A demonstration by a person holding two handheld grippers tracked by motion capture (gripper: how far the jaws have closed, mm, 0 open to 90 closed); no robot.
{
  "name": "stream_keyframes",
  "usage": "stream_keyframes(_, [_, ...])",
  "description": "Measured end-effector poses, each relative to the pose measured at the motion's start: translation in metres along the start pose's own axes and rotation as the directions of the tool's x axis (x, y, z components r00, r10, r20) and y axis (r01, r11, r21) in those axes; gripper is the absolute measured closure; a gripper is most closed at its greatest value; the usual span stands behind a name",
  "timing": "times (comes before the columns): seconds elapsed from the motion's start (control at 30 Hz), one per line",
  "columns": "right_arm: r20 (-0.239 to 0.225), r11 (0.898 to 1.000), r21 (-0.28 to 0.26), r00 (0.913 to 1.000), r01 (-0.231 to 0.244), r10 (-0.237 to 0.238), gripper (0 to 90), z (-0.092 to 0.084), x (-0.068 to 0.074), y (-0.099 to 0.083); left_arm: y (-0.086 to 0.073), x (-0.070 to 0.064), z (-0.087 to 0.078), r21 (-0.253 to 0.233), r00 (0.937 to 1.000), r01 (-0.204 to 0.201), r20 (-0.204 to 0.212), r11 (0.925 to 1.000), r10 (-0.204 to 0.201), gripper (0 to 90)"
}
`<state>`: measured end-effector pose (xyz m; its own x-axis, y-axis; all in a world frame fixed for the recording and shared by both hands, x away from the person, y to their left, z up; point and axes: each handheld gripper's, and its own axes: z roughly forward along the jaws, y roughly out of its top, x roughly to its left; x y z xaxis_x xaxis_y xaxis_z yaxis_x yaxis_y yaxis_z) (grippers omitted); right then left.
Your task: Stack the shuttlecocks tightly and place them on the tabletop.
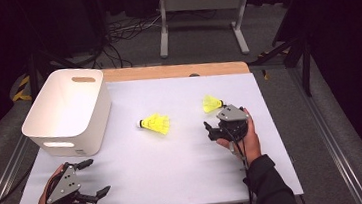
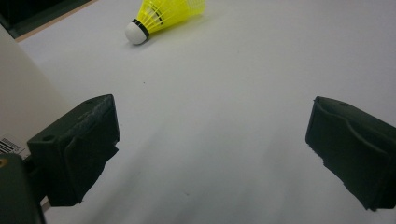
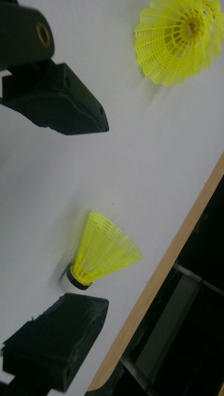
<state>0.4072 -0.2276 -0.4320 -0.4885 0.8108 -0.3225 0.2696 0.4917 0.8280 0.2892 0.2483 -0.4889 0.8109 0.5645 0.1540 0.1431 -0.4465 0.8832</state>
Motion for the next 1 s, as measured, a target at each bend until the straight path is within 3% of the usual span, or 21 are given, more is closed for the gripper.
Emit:
stream_keyframes(0.23, [0.050,0.997,0.073,0.9985,0.017,-0.021,16.3,0.023,-0.002,0.009,0.000,0.000,-0.001,-0.005,1.0000,0.005,0.003,1.0000,-0.005,3.5])
stream_keyframes(0.5, [0.094,0.994,0.098,0.9948,-0.049,0.040,19.2,0.036,-0.011,0.025,0.000,0.000,0.000,-0.003,1.0000,-0.001,0.005,1.0000,0.001,3.5])
stream_keyframes(0.53, [0.093,0.993,0.107,0.9946,-0.057,0.047,26.5,0.040,-0.015,0.029,0.000,0.000,0.000,-0.003,1.0000,0.000,0.007,1.0000,0.000,3.5])
stream_keyframes(0.6, [0.092,0.991,0.109,0.9936,-0.075,0.065,27.2,0.044,-0.018,0.031,0.000,0.000,0.000,-0.002,1.0000,0.000,0.008,1.0000,0.000,3.5])
stream_keyframes(0.7, [0.123,0.988,0.138,0.9908,-0.073,0.056,27.3,0.052,-0.021,0.032,0.000,0.000,0.000,-0.002,0.9999,0.000,0.011,1.0000,0.000,3.5])
stream_keyframes(0.8, [0.125,0.985,0.138,0.9888,-0.099,0.081,28.1,0.058,-0.025,0.032,0.000,0.000,0.000,-0.001,0.9999,-0.003,0.012,1.0000,0.003,3.5])
stream_keyframes(1.0, [0.150,0.979,0.177,0.9856,-0.104,0.077,34.8,0.072,-0.029,0.032,0.000,0.000,0.000,-0.001,0.9999,-0.002,0.014,1.0000,0.002,3.5])
